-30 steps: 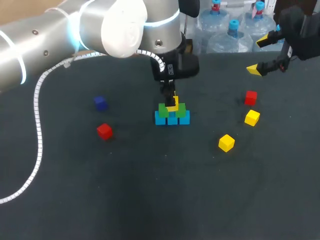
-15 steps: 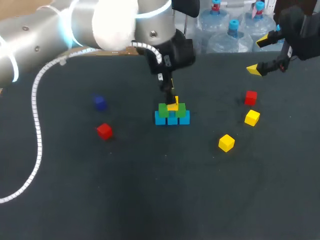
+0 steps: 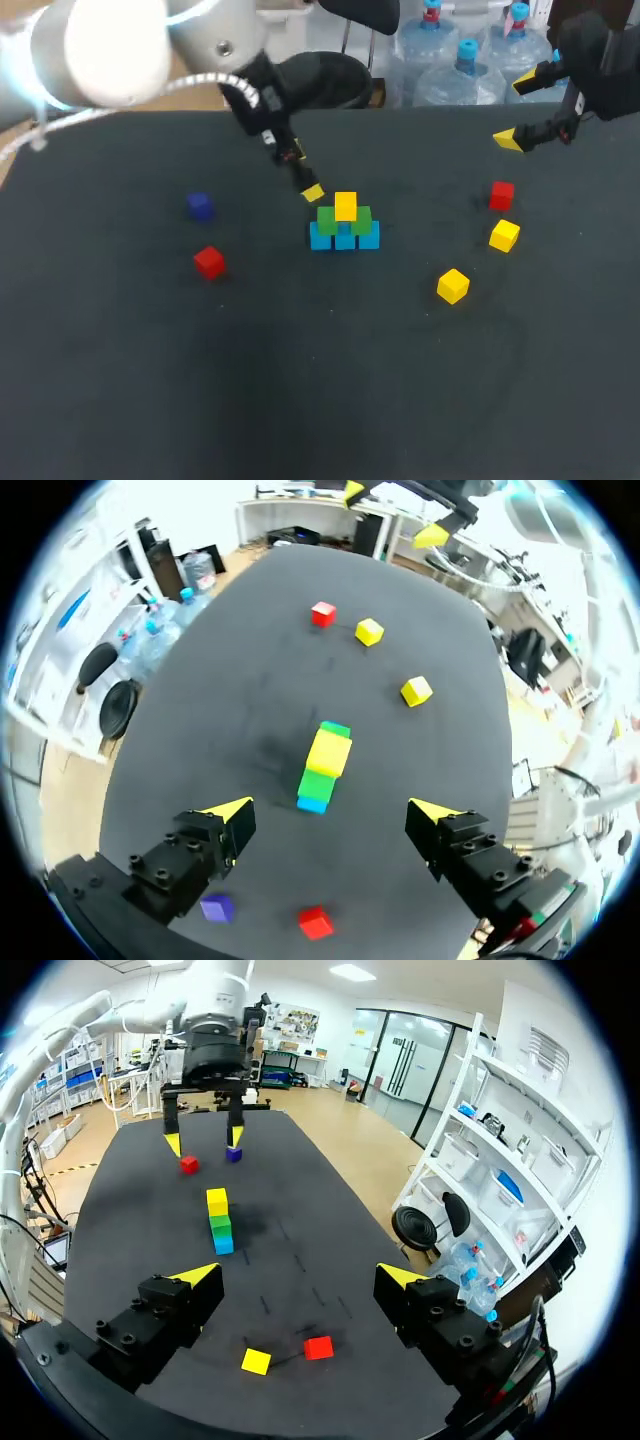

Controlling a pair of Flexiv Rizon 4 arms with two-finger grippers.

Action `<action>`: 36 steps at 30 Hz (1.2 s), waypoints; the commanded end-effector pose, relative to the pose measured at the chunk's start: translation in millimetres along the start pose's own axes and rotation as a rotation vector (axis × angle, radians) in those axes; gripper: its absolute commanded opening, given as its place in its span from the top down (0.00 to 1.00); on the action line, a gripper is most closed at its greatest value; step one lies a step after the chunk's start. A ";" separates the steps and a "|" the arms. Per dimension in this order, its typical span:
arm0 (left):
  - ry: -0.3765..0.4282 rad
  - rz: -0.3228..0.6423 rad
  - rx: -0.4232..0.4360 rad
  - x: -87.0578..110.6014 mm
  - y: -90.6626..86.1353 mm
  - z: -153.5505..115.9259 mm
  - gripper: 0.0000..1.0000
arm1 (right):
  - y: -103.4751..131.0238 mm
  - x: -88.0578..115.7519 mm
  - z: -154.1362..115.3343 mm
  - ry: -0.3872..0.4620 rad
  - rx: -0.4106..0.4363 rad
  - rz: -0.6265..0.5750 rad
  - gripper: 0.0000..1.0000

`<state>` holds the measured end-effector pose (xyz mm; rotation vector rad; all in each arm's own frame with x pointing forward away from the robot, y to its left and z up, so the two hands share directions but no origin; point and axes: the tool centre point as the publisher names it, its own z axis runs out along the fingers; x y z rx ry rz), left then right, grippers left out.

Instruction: Place the blue cubes, place green cubes on the blue cubes, place the yellow cubes on the green cubes, then place the red cubes on the yellow cubes, and place purple cube on the red cubes.

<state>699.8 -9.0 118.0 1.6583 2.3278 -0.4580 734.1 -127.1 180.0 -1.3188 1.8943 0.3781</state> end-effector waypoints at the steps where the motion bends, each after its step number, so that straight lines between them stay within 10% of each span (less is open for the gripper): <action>1: -0.285 -0.049 -0.191 44.8 -24.0 -12.1 0.00 | -0.2 0.2 0.6 -0.001 0.000 0.000 0.00; 22: -0.460 -0.205 -0.394 63.9 -32.3 -57.9 0.00 | 48.2 15.4 4.5 0.158 -0.191 -0.127 0.00; 36: -0.519 -0.209 -0.531 69.1 -6.6 -112.1 0.00 | 78.2 36.6 13.6 0.231 -0.219 -0.258 0.00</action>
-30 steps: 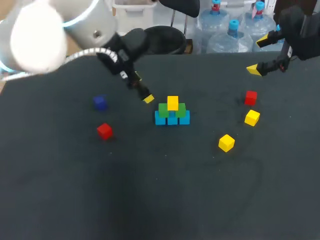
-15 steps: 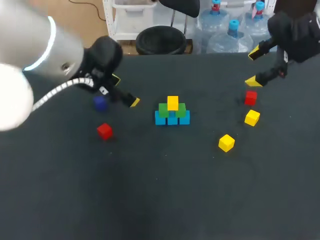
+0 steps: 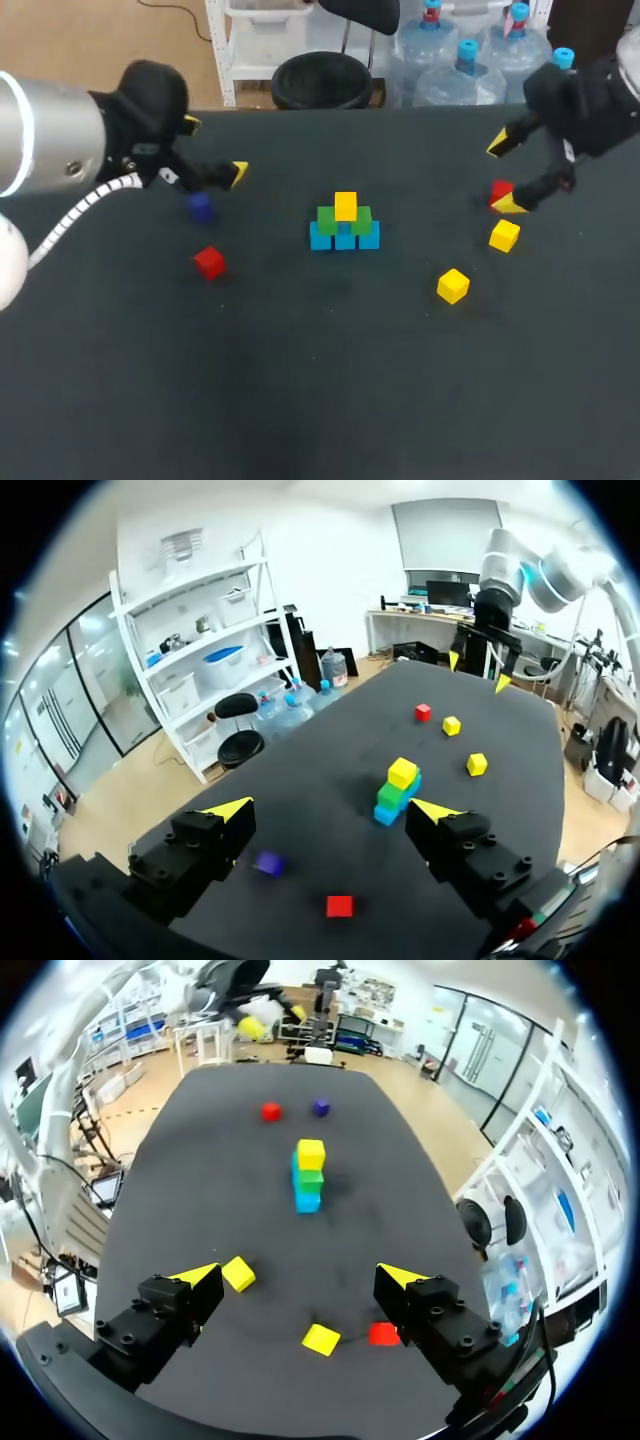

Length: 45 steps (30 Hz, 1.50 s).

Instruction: Place the blue cubes, place green cubes on the blue cubes, place the yellow cubes on the green cubes, then place the red cubes on the yellow cubes, and place purple cube on the red cubes.

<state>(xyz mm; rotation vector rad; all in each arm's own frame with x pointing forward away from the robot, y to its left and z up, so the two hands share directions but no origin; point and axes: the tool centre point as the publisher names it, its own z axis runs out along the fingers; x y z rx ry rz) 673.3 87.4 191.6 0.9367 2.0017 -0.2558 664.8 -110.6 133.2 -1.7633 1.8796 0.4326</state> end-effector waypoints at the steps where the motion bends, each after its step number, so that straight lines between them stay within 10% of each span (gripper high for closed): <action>1: -0.003 -0.001 -0.019 0.6 1.9 -8.1 0.00 | -0.9 3.9 3.2 0.095 0.061 -0.065 0.00; 16: 0.005 -0.033 0.013 0.9 2.9 -7.0 0.00 | 0.8 33.7 -2.4 0.189 0.039 -0.135 0.00; 26: 0.005 -0.033 0.013 0.9 2.9 -7.0 0.00 | -0.4 81.8 -2.1 0.319 -0.041 -0.434 0.00; 35: 0.005 -0.033 0.013 0.9 2.9 -7.0 0.00 | -12.9 84.0 20.2 0.426 -0.186 -0.730 0.00; 45: 0.005 -0.033 0.013 0.9 2.9 -7.0 0.00 | -18.6 83.3 62.3 0.430 -0.246 -0.744 0.00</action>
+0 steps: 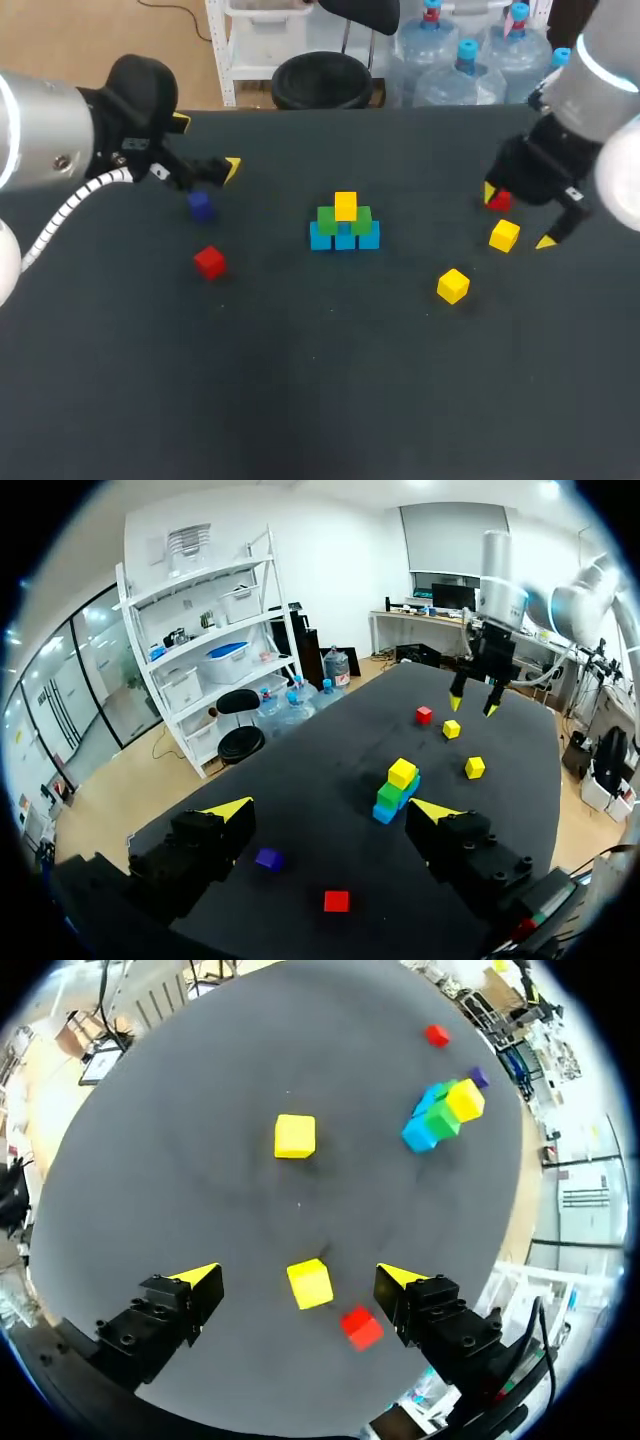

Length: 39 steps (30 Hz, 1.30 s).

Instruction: Place the blue cubes, place green cubes on the blue cubes, place the yellow cubes on the green cubes, then place the red cubes on the yellow cubes, and place purple cube on the red cubes.

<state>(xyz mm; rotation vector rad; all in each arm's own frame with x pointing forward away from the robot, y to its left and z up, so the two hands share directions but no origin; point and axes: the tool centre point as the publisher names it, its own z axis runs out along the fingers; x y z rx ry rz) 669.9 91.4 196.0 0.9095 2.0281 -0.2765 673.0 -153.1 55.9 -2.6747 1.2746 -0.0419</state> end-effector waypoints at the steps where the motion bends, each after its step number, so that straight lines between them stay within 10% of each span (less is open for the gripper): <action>1: -0.004 0.001 0.007 1.1 1.8 -0.3 0.00 | -16.1 8.6 25.2 -0.004 -0.043 -0.004 0.00; 5: -0.004 0.001 0.007 1.1 1.8 -0.3 0.00 | -21.0 15.2 35.7 0.005 -0.033 -0.023 0.00; 7: -0.004 0.001 0.007 1.1 1.8 -0.3 0.00 | -21.5 18.3 39.8 0.016 -0.044 -0.046 0.47; 12: -0.004 0.001 0.007 1.1 1.8 -0.3 0.00 | -20.7 27.4 51.2 0.032 -0.078 -0.078 0.65; 19: -0.004 0.001 0.007 1.1 1.8 -0.3 0.00 | -13.2 34.7 60.1 0.019 -0.121 -0.064 0.56; 22: -0.004 0.001 0.007 1.1 1.8 -0.3 0.00 | -11.2 34.5 61.1 0.015 -0.136 -0.058 1.00; 39: -0.004 0.001 0.007 1.1 1.8 -0.3 0.00 | -34.8 -39.3 -40.8 -0.089 -0.163 0.561 1.00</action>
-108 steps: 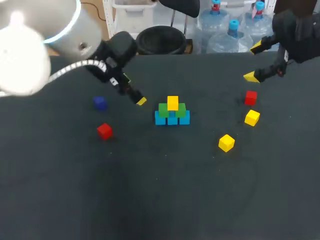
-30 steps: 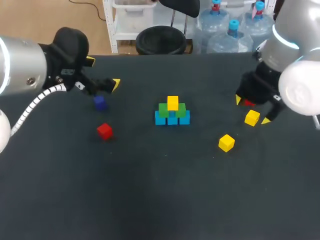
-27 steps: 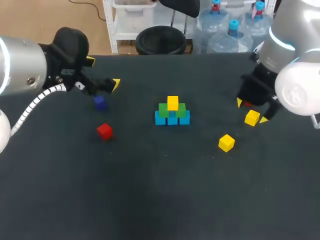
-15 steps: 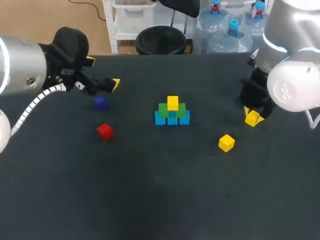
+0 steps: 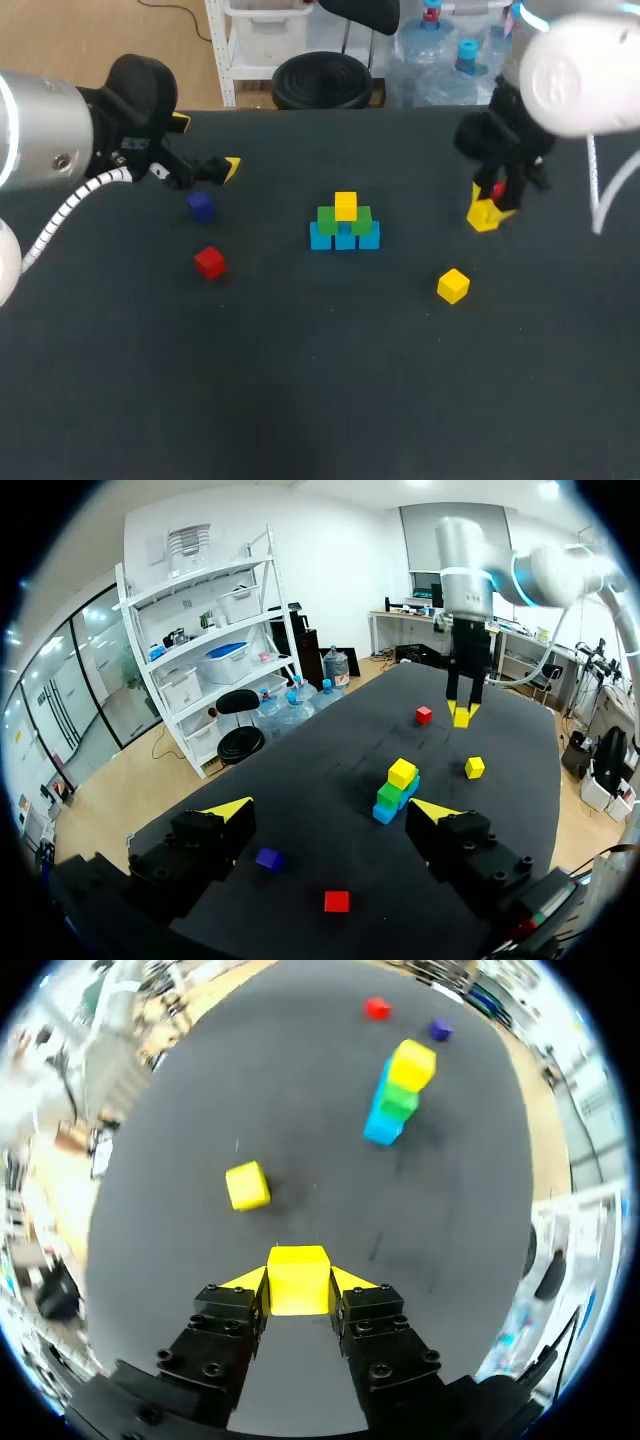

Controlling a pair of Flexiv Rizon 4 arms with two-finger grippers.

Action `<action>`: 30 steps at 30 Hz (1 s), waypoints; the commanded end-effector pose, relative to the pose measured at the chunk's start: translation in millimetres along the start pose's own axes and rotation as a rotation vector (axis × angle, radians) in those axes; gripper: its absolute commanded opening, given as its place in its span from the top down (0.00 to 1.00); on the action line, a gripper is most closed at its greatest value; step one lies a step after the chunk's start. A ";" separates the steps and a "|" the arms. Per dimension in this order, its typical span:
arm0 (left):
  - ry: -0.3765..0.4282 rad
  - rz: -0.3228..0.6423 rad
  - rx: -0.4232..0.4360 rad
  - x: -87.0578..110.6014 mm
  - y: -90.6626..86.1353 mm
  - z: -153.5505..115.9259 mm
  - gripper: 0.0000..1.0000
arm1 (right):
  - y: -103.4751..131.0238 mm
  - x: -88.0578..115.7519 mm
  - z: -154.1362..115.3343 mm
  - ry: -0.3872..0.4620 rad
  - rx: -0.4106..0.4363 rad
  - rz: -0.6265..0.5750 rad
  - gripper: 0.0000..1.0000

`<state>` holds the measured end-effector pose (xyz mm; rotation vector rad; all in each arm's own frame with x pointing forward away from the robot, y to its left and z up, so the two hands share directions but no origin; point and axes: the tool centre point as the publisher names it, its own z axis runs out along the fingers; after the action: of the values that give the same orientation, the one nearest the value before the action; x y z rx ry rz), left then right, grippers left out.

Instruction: Place the blue cubes, place green cubes on the blue cubes, place the yellow cubes on the green cubes, then place the red cubes on the yellow cubes, and place purple cube on the red cubes.

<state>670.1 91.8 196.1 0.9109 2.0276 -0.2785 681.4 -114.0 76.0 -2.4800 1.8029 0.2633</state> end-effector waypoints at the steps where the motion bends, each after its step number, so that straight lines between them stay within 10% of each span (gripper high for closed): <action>1: -0.004 0.001 0.005 1.1 1.3 -0.2 0.00 | 12.5 -20.2 -30.3 -0.008 0.030 0.194 1.00; 12: -0.004 0.001 0.005 1.1 1.3 -0.2 0.00 | 11.7 -54.2 -46.2 -0.101 0.105 0.427 1.00; 30: -0.004 0.001 0.005 1.1 1.3 -0.2 0.00 | -23.7 -105.3 -55.6 -0.033 0.041 0.258 1.00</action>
<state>670.2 91.9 196.1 0.9113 2.0274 -0.2791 663.4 -28.3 148.5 -2.1407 2.0641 0.2354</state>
